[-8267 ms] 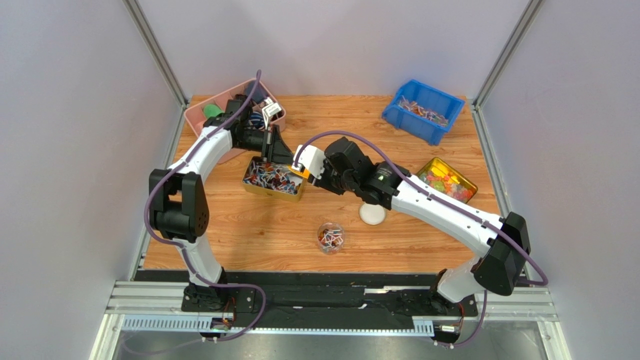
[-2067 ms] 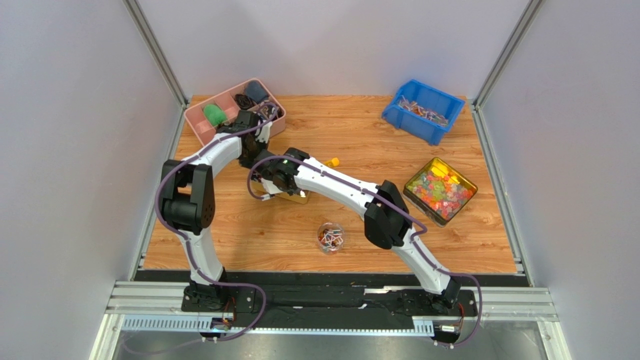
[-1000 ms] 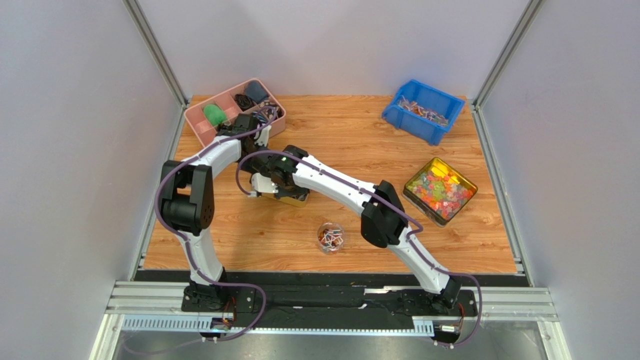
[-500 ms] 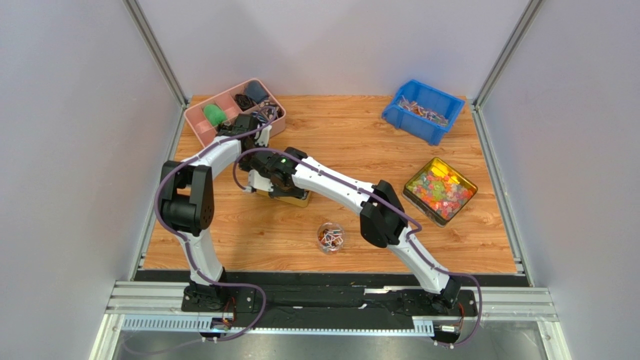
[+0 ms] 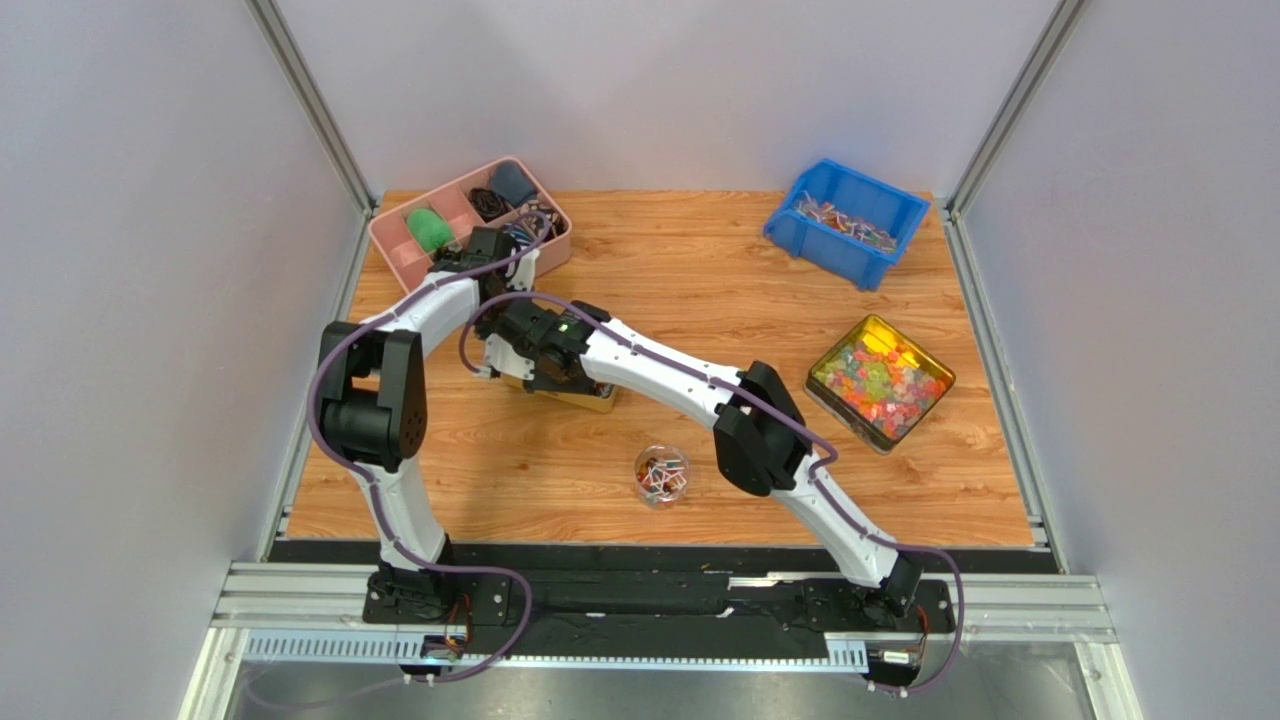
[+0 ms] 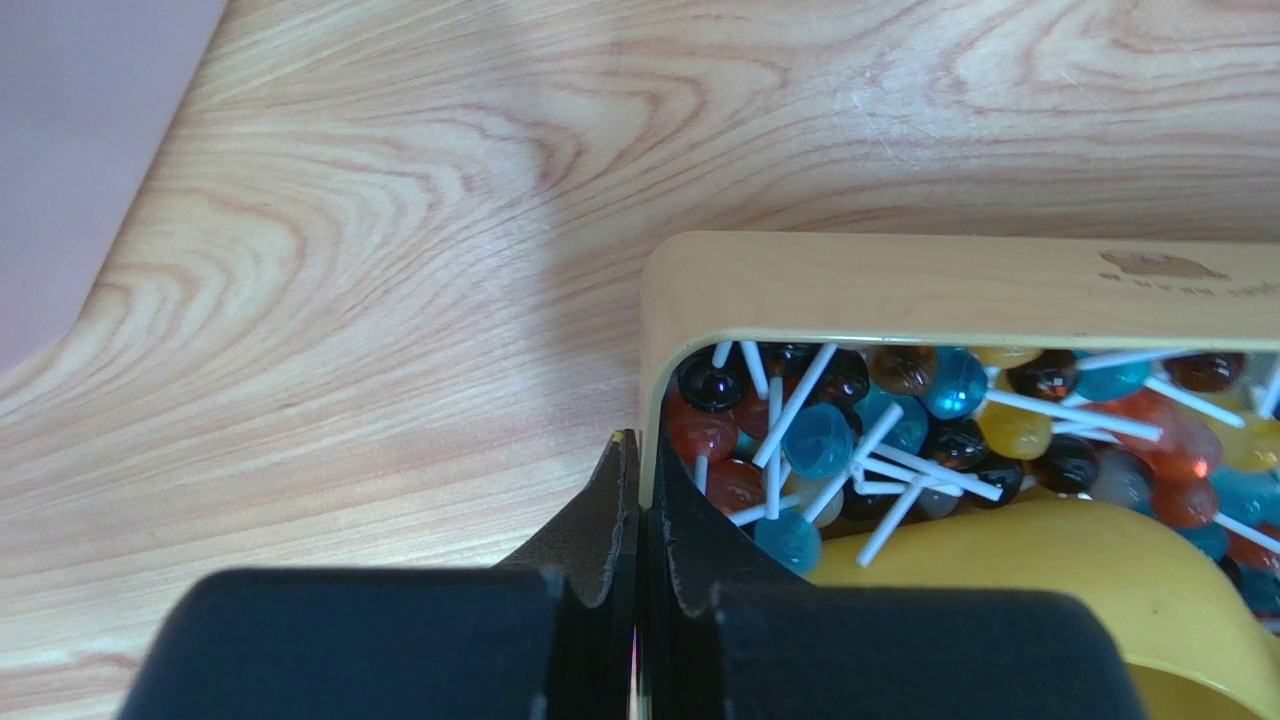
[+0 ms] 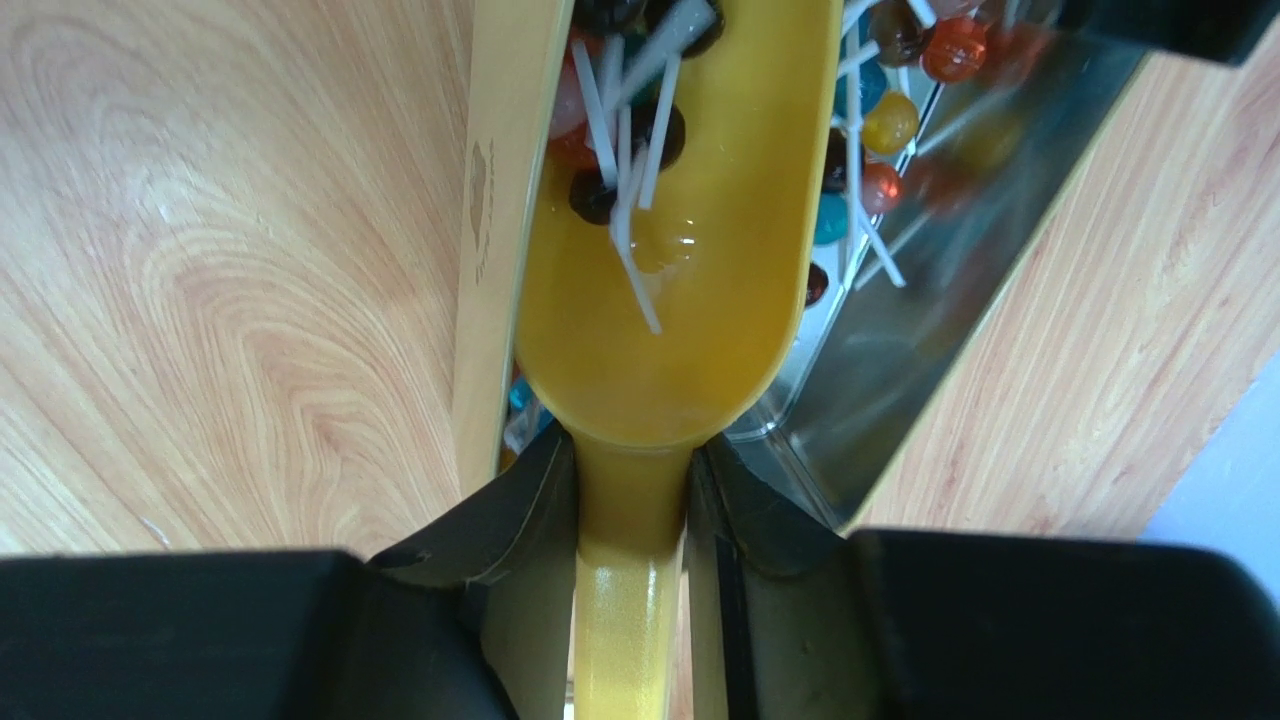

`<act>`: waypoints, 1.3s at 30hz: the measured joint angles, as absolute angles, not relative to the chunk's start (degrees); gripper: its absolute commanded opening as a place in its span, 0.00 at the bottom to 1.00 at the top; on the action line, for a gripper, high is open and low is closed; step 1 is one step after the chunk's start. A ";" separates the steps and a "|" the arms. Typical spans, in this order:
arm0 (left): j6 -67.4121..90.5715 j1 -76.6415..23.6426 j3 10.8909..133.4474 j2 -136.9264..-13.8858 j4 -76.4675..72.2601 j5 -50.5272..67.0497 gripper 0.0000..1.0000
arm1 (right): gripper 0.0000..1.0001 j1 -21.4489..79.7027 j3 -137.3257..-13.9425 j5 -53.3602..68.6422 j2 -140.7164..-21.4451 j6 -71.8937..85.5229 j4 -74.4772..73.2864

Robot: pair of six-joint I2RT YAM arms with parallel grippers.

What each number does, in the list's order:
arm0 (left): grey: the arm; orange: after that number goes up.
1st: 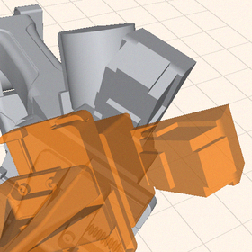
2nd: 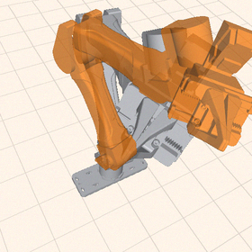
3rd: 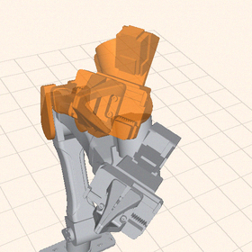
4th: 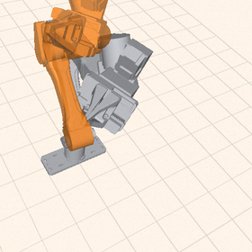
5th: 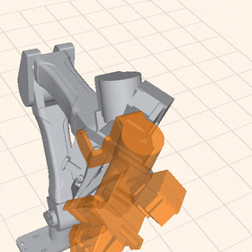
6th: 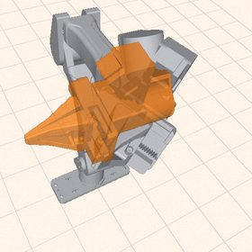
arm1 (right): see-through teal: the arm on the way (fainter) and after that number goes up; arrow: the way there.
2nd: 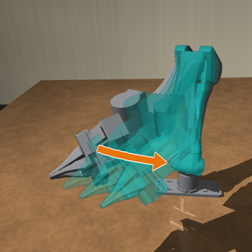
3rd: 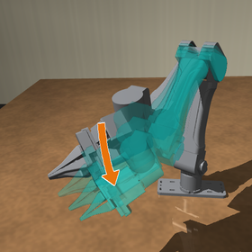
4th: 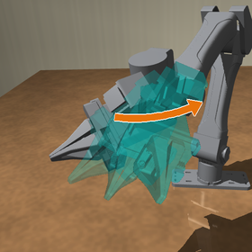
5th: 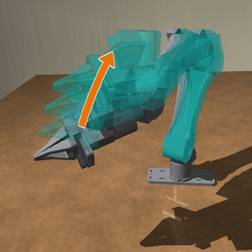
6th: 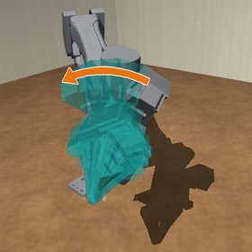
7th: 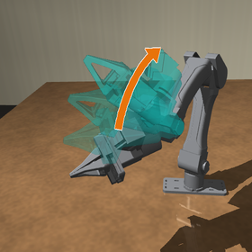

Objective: Pack the candies
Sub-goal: Scoop the fake candies from the storage box.

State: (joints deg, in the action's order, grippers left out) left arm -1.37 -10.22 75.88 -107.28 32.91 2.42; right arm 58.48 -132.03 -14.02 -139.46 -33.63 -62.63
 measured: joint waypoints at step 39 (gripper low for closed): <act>-1.30 -10.74 75.85 -107.28 31.97 2.92 0.00 | 0.00 45.91 -111.68 5.63 -125.82 -19.75 -48.42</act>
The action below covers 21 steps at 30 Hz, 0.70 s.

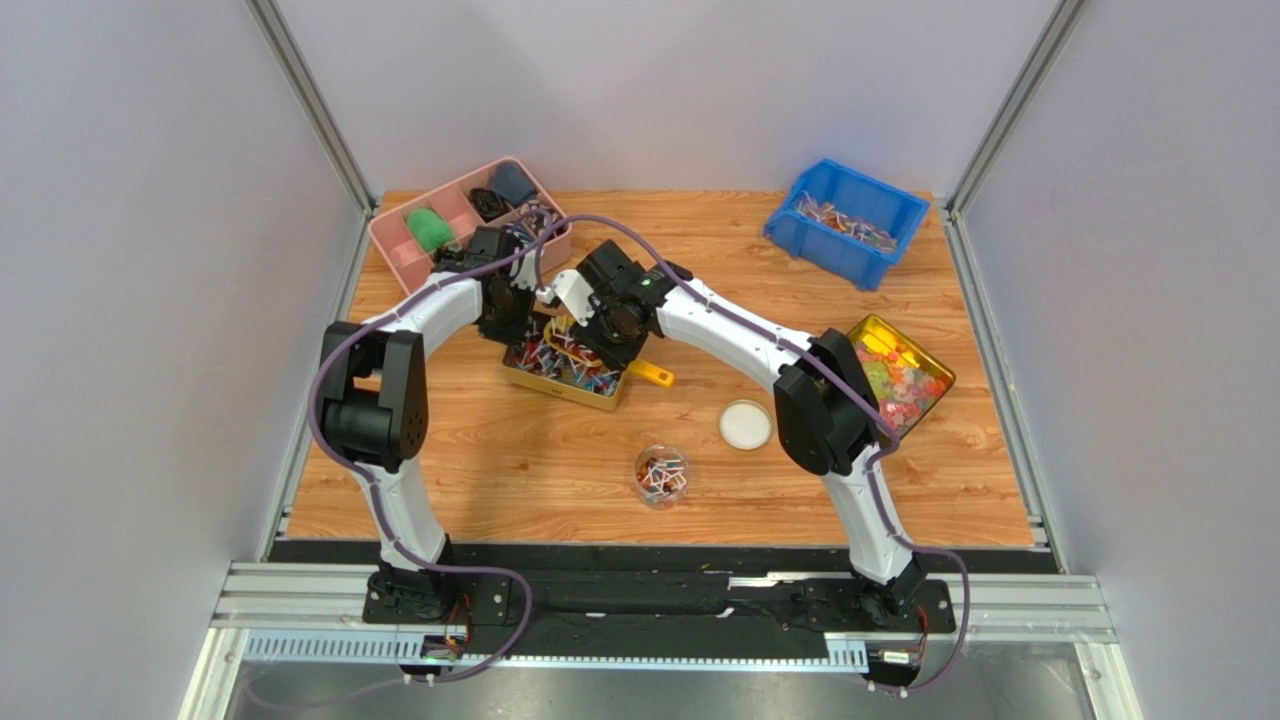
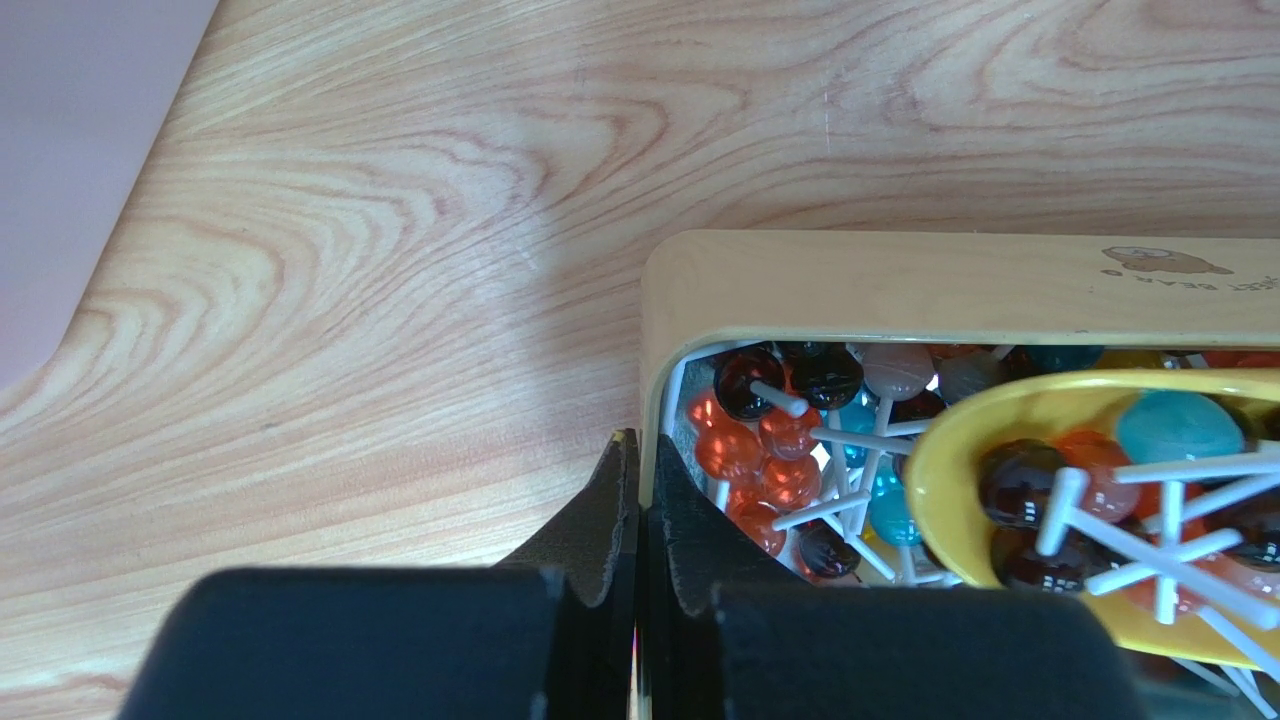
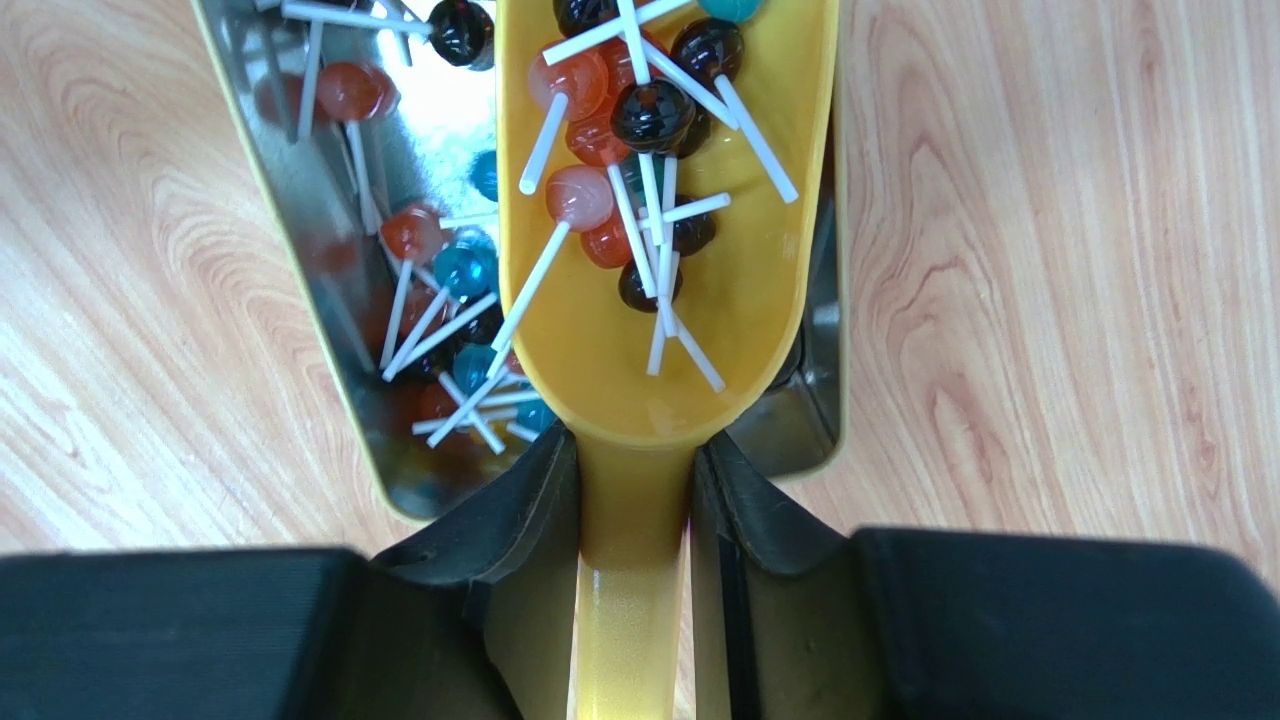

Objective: Pack the candies
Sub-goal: Scoop the fake candies from the storage box.

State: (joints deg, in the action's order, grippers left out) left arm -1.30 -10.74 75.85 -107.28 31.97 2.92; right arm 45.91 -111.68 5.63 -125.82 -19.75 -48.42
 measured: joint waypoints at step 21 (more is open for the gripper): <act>-1.30 -8.40 76.47 -107.94 32.36 6.09 0.00 | 0.00 44.88 -97.69 11.00 -112.01 -23.57 -47.24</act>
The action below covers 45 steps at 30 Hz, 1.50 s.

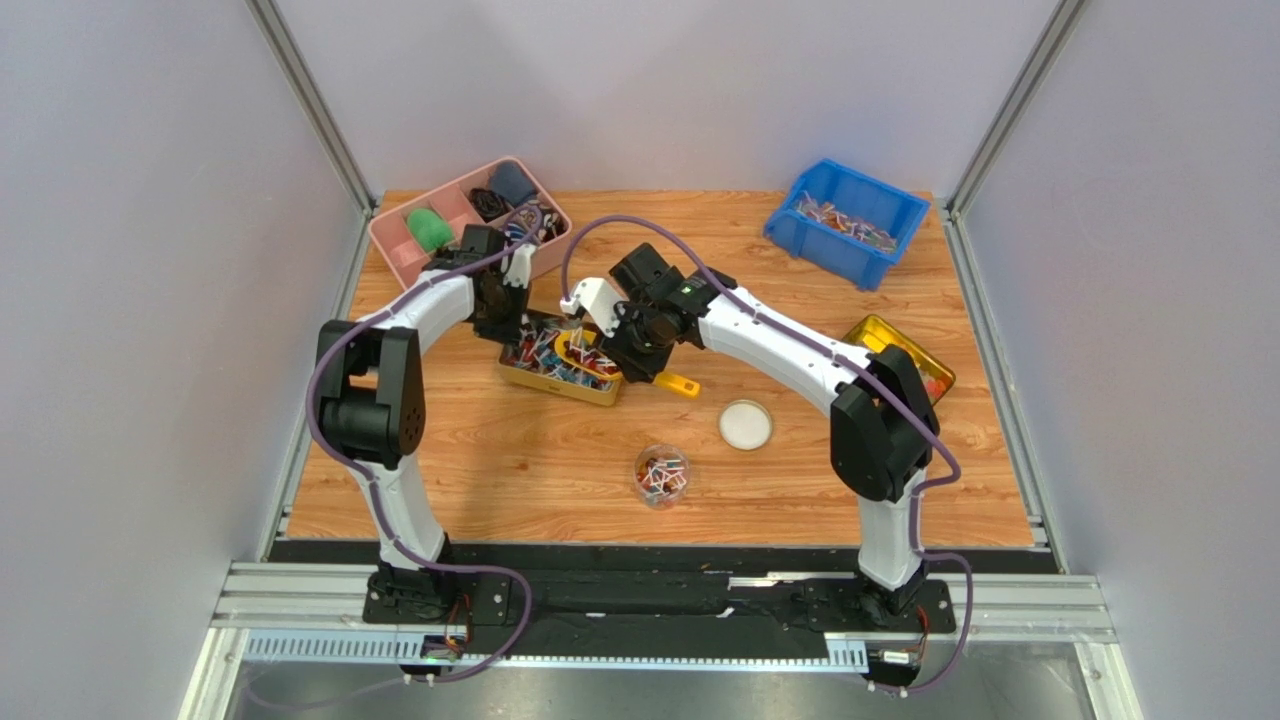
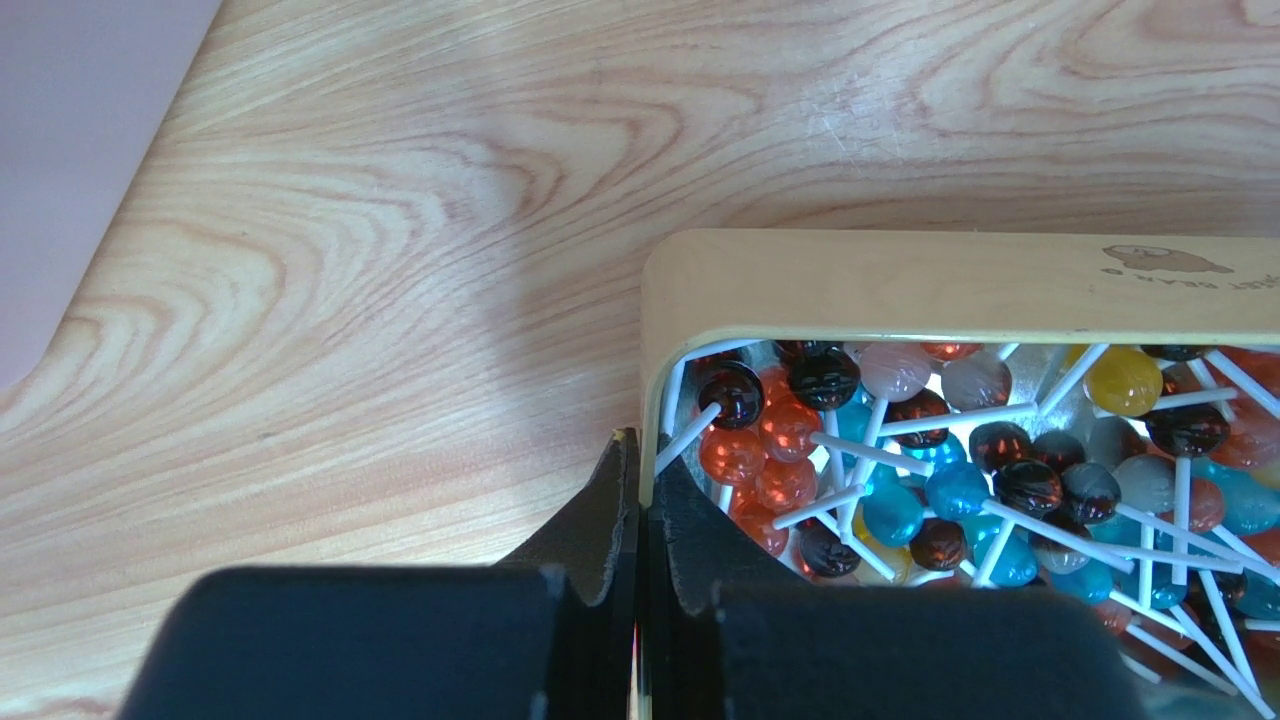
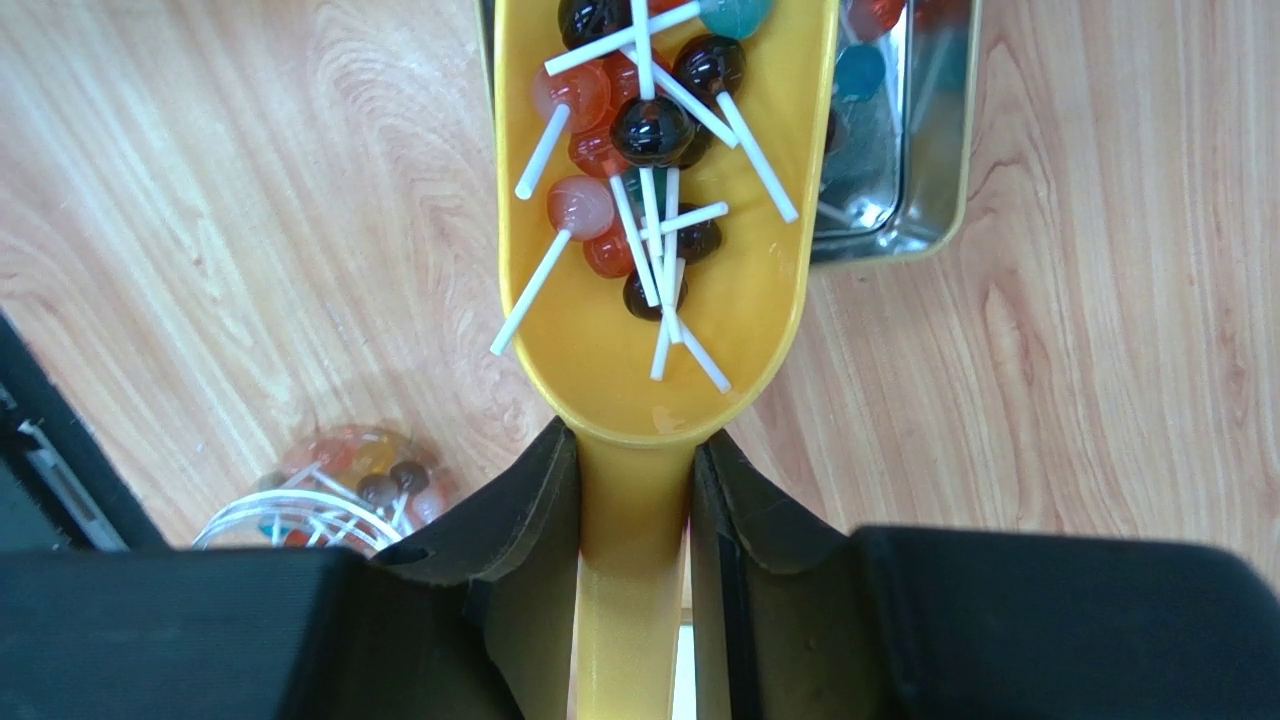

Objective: Pack the candies
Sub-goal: Scoop the fake candies from the storage box, then place the fake candies in the packing bottle.

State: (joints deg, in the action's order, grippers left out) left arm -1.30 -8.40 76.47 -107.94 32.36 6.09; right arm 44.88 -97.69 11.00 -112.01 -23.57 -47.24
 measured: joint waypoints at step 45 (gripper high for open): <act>-3.16 -6.98 77.43 -108.25 34.39 11.53 0.00 | 0.00 45.98 -75.05 9.58 -82.37 -36.71 -76.84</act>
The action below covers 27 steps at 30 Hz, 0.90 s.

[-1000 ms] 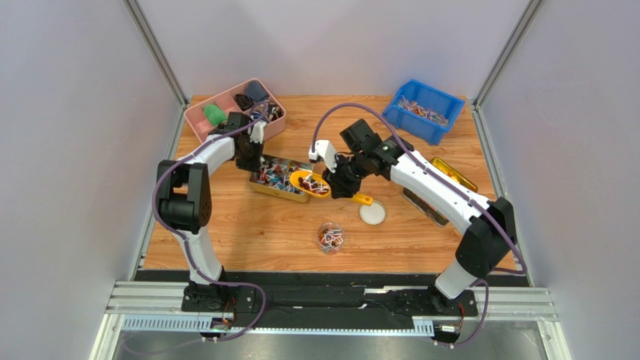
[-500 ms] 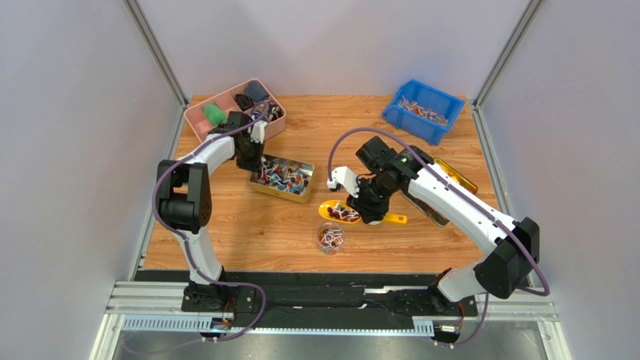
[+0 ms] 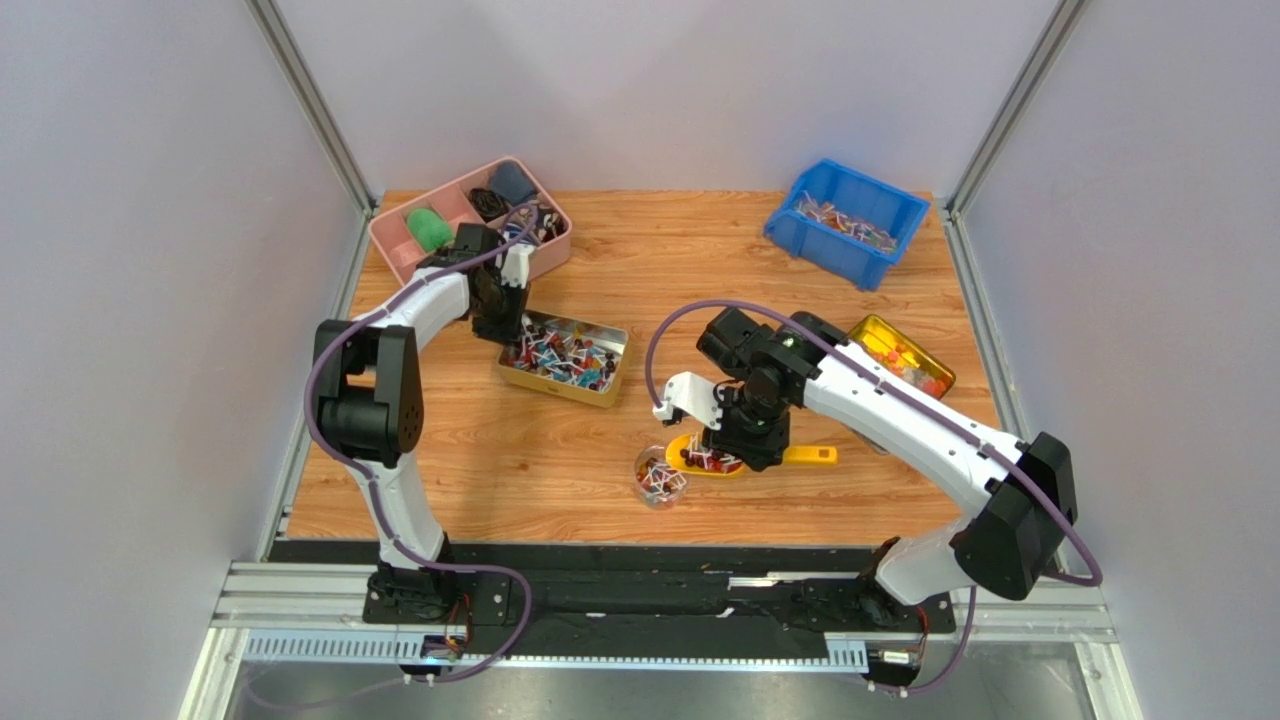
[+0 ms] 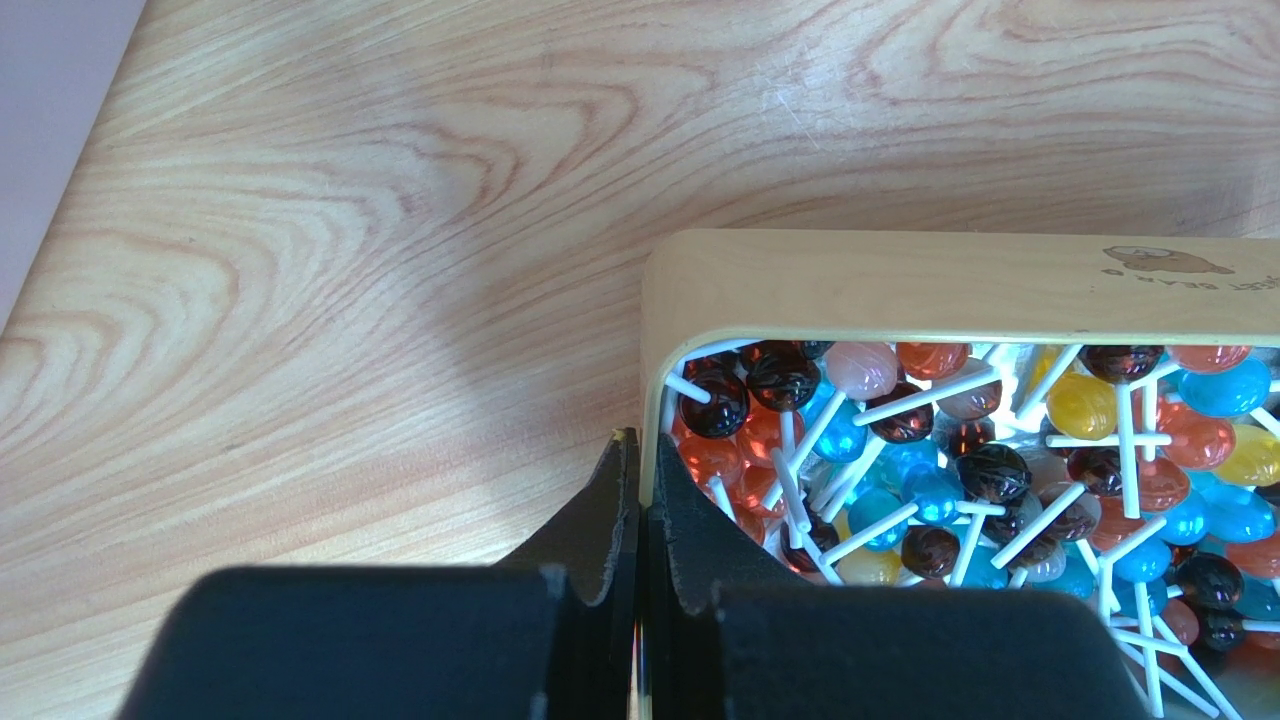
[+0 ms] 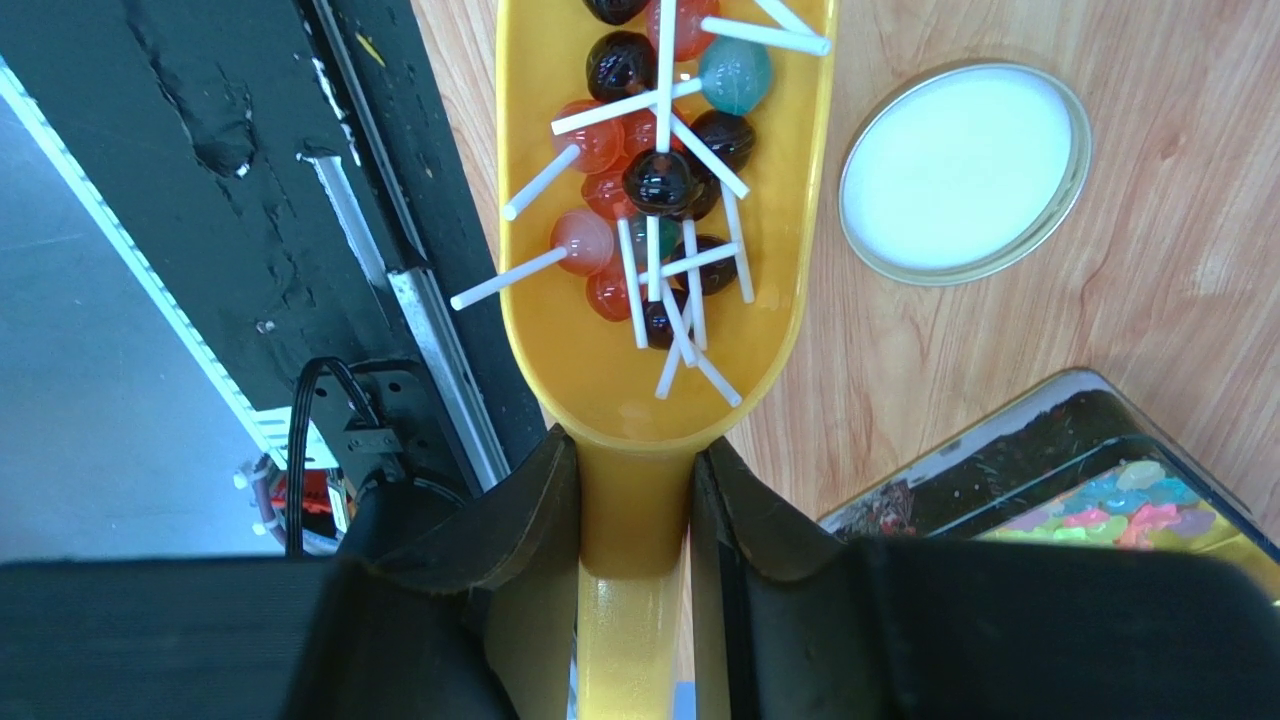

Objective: Pack the candies
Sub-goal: Place the fake candies in the packing bottle.

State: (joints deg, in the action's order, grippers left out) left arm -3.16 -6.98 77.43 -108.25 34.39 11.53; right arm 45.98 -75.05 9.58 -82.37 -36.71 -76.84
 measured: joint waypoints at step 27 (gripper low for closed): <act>-3.16 -6.98 77.43 -108.25 34.50 11.46 0.00 | 0.00 52.47 -75.02 -0.95 -87.57 -35.46 -77.25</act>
